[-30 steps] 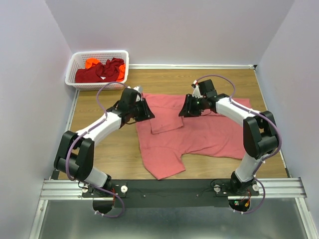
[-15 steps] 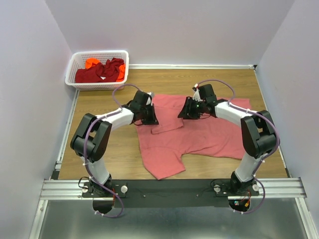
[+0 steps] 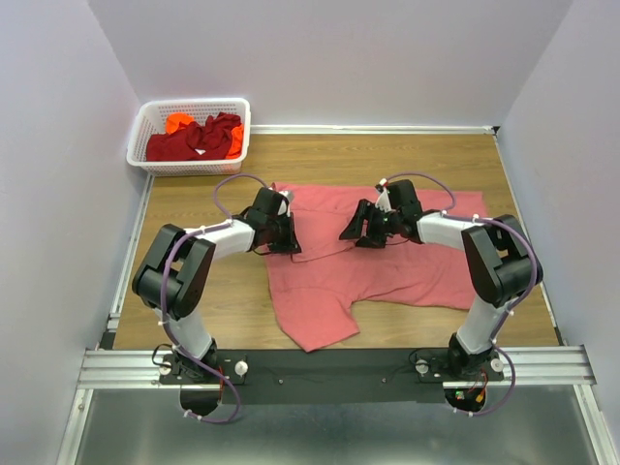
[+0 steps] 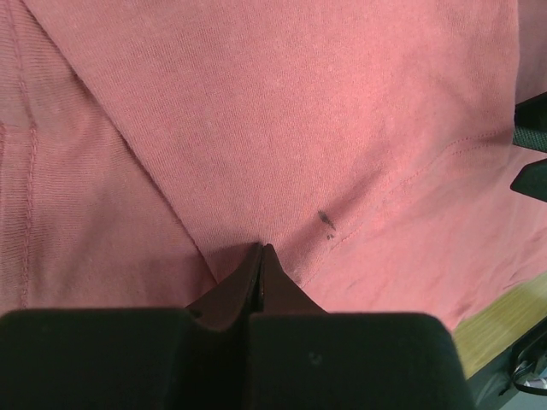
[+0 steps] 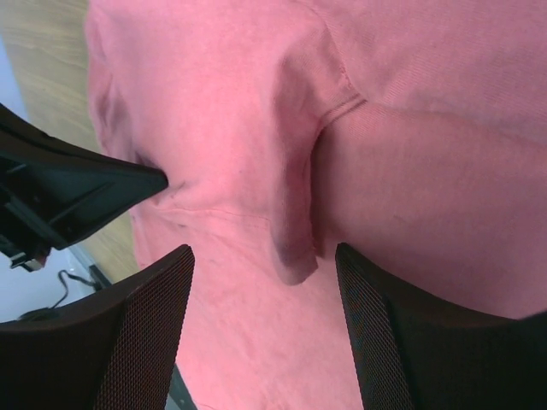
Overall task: Fold and stack the t-shirts
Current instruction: Fold the tshirt
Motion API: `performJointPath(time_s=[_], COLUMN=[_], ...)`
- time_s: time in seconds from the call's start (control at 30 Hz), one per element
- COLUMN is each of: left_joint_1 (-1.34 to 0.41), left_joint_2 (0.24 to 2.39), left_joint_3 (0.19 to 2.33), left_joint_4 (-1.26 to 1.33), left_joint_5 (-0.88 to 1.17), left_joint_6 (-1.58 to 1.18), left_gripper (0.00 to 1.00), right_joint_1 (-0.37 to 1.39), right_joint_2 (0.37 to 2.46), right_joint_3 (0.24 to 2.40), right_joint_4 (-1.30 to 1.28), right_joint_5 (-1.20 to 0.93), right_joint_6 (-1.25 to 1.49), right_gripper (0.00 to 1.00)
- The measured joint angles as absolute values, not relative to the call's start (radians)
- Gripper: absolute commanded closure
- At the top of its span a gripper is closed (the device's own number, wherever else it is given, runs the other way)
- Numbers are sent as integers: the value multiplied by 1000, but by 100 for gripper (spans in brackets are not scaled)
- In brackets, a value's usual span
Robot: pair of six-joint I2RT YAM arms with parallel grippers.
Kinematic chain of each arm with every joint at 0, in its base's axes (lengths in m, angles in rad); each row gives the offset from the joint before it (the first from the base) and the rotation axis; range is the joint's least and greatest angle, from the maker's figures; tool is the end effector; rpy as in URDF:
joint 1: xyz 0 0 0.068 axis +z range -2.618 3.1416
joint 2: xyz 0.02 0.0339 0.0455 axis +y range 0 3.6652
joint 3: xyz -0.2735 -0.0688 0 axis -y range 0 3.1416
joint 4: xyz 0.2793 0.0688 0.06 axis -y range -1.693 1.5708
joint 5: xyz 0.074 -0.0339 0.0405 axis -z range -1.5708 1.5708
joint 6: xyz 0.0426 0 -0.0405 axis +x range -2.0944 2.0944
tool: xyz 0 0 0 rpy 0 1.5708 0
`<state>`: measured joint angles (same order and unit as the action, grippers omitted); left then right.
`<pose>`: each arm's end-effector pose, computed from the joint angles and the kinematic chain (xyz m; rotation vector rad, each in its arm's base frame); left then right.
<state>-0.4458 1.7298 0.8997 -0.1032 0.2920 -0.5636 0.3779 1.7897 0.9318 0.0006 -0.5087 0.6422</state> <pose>0.3235 -0.1682 0.1257 -0.0273 2.6228 -0.7553 0.3457 0.1596 0.1244 0.0915 2.5732 1.0478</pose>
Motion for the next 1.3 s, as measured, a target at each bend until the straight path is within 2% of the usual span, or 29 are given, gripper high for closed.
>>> performJointPath(time_s=[0.63,0.9,1.3], left_joint_1=[-444,-444,-444], left_joint_2=[1716,1713,1713], left_joint_3=[884,882,882], left_joint_4=[-95,-96,-96], left_joint_5=[287,286,286], left_joint_6=[-545,-540,-535], left_gripper=[100,100,100], right_joint_1=[378,378,378], right_joint_2=[1840,1835,1811], right_joint_3=[831,823,849], right_joint_4=[298,353,398], right_joint_5=[-643,-640,-633], right_joint_6=[827,879,916], right_gripper=[28,35,36])
